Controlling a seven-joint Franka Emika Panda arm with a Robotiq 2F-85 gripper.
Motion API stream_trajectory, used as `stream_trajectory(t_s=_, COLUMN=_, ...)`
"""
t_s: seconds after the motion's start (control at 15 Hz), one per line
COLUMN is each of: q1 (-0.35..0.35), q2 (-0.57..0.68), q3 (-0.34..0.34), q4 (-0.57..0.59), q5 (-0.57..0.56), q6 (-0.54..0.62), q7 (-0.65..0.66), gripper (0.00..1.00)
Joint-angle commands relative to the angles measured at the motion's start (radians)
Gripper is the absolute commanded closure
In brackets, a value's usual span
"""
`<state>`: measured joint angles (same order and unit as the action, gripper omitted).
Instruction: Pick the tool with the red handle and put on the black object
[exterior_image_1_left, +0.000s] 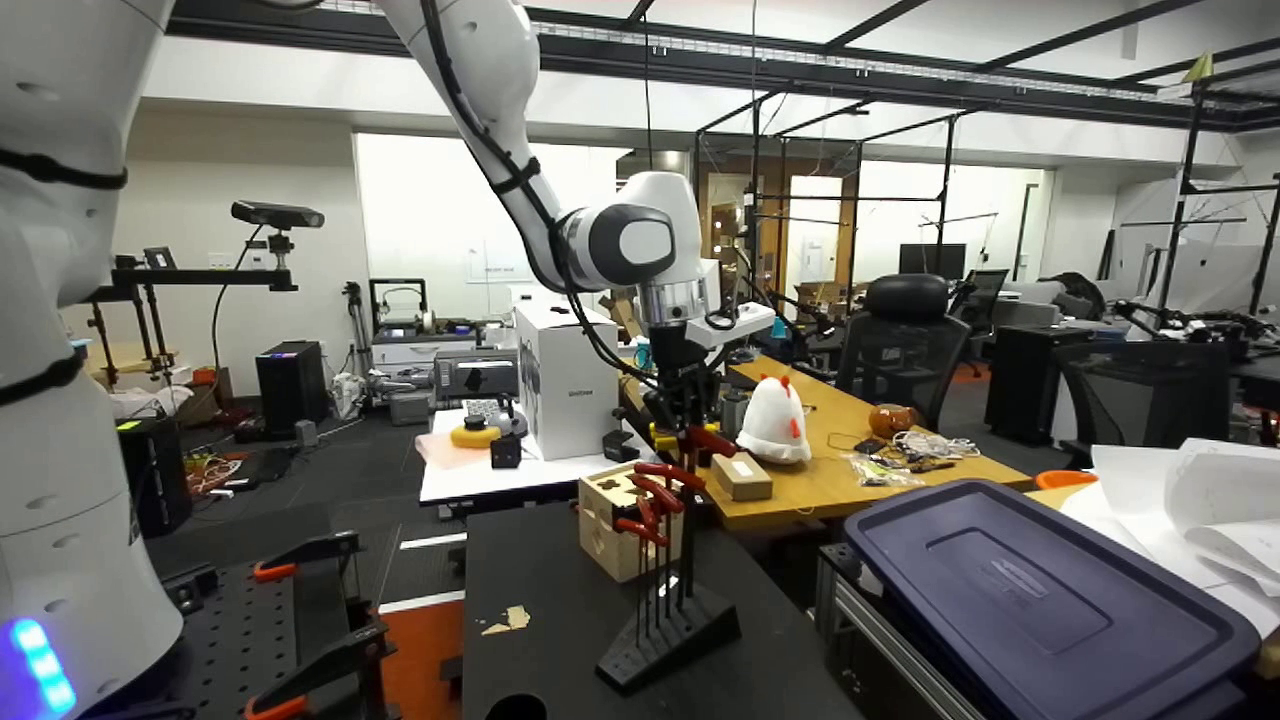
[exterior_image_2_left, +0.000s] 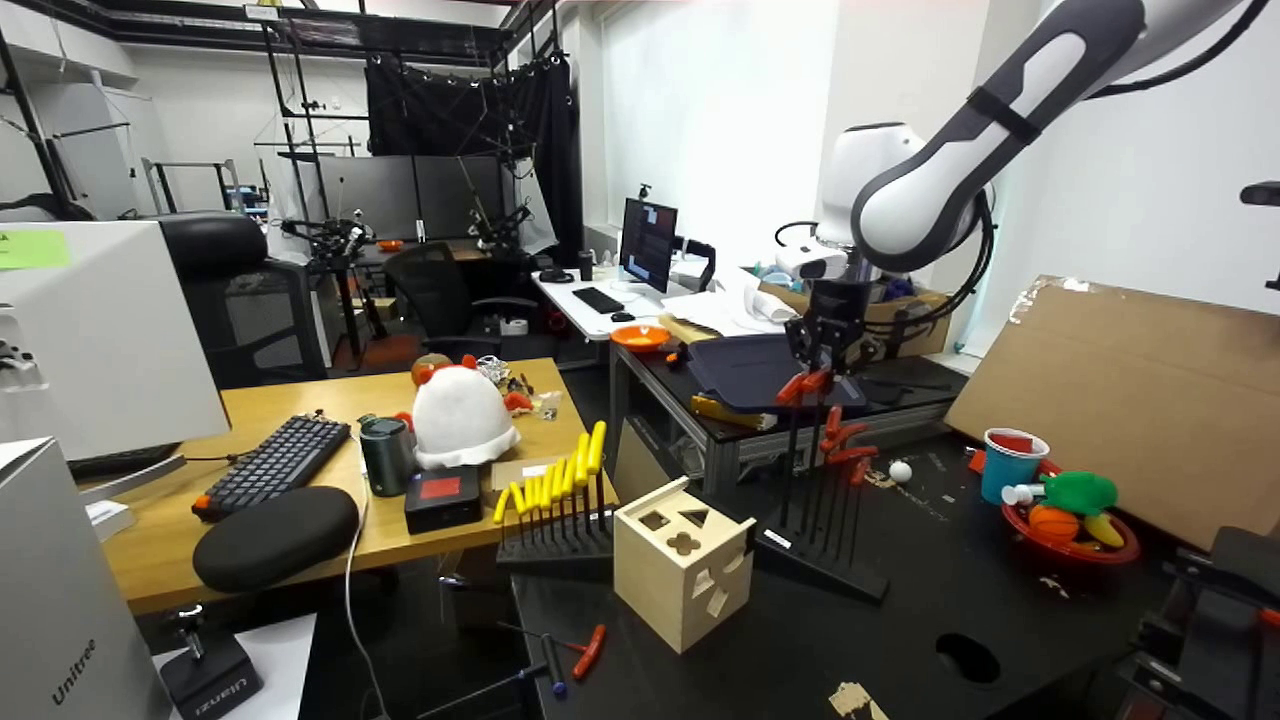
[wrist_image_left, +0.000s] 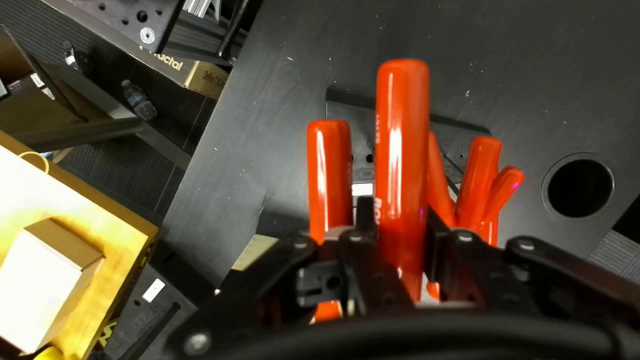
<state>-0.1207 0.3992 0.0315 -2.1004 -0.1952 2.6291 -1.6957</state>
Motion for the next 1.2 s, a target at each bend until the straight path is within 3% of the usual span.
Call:
stream_trajectory(t_s=0.0, q1=0.017, q2=-0.029, q3=-0.02, q4=-0.035, q5=-0.035, q6=0.052, q7=0.049, gripper=0.94)
stream_trajectory(t_s=1.13, q1=-0.01, q2=-0.06, q3=0.008, q4=-0.08, q5=-0.006, q6=0.098, q7=0.104, gripper=0.94)
